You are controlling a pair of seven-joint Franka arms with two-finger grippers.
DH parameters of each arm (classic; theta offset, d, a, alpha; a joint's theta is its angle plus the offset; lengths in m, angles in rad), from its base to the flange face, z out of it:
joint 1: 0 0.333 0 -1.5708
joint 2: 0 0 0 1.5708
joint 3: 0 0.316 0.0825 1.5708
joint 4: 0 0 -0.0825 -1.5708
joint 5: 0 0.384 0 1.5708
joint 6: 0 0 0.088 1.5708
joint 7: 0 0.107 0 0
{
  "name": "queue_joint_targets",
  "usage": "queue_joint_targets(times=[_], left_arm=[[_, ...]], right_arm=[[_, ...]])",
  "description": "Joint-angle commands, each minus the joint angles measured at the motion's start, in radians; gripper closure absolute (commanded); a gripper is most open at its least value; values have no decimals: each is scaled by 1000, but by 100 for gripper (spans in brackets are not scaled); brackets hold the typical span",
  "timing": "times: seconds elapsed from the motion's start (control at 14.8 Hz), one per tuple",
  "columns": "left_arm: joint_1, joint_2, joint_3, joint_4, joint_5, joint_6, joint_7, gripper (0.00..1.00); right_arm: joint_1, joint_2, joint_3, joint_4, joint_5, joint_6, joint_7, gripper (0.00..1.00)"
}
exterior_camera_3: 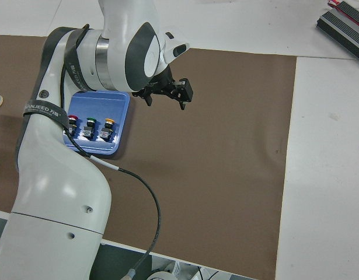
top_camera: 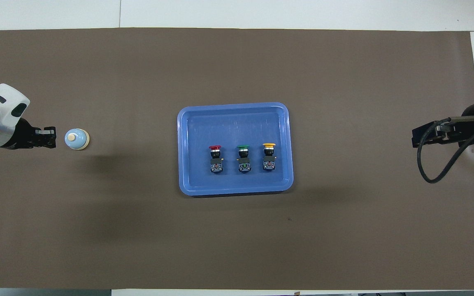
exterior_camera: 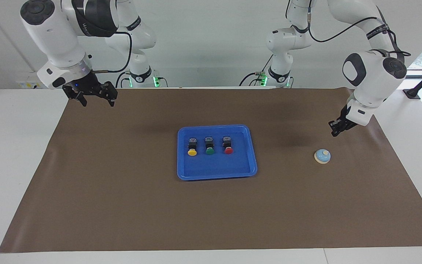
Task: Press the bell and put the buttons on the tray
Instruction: 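Move the left gripper over the bell and press it again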
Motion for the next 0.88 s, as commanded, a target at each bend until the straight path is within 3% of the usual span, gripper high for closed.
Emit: queue_joint_targets(times=[0.0, 0.81], left_arm=[[9, 80, -6, 62, -26, 13, 13, 100], [7, 133, -4, 22, -65, 114, 38, 100]], right_arm=[[-12, -19, 10, -16, -1, -3, 7, 0], [-12, -19, 10, -16, -1, -3, 7, 0]])
